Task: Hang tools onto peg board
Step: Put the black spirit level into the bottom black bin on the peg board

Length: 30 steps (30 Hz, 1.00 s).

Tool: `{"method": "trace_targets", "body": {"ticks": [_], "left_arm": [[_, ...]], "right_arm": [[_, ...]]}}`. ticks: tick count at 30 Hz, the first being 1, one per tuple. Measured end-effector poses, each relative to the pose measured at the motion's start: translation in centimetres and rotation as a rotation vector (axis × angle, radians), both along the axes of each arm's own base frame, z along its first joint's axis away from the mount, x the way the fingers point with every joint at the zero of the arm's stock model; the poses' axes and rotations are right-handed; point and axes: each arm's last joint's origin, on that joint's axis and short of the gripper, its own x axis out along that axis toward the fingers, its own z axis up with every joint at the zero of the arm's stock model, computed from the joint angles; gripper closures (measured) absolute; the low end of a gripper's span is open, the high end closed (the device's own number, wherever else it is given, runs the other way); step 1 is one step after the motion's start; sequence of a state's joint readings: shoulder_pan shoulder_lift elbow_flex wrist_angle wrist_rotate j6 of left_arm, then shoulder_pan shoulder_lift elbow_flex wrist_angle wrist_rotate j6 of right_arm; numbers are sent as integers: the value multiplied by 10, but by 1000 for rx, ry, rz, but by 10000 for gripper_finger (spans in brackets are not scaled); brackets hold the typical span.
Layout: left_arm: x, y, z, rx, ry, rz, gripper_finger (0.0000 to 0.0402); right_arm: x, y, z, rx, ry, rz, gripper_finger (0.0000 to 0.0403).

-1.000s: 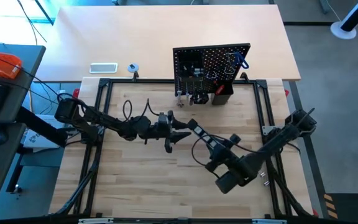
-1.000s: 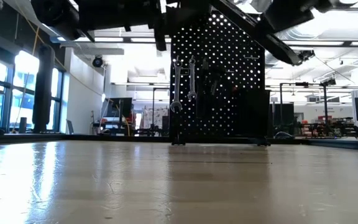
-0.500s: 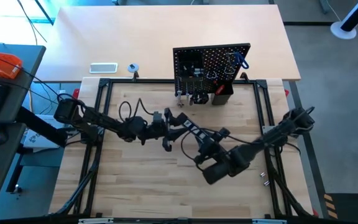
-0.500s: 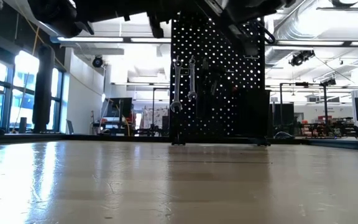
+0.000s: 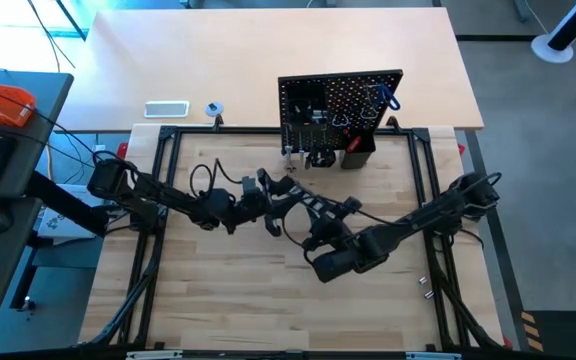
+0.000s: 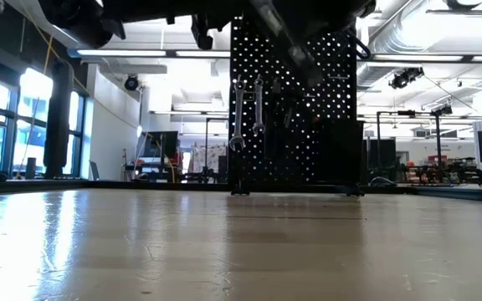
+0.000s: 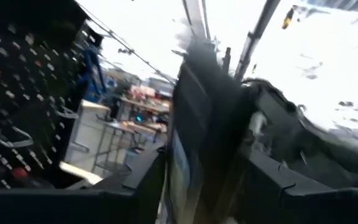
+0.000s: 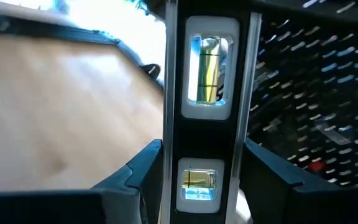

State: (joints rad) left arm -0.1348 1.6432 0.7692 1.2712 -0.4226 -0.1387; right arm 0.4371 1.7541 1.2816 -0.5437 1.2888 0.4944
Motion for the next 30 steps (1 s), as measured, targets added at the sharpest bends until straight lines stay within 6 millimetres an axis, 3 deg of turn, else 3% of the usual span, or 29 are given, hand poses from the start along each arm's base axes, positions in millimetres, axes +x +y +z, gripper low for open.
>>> {"method": "trace_targets", "body": {"ticks": [4, 13, 22, 30], "left_arm": [[0, 5, 3, -14, -21, 24, 262], [2, 10, -1, 17, 36, 32, 360], [3, 11, 0, 104, 43, -1, 361], [4, 8, -4, 188, 82, -60, 361]], "right_arm": [[5, 0, -15, -4, 62, 12, 240], [12, -6, -21, -61, 72, -30, 240], [10, -1, -20, -83, 76, -21, 238], [2, 14, -12, -7, 20, 35, 154]]}}
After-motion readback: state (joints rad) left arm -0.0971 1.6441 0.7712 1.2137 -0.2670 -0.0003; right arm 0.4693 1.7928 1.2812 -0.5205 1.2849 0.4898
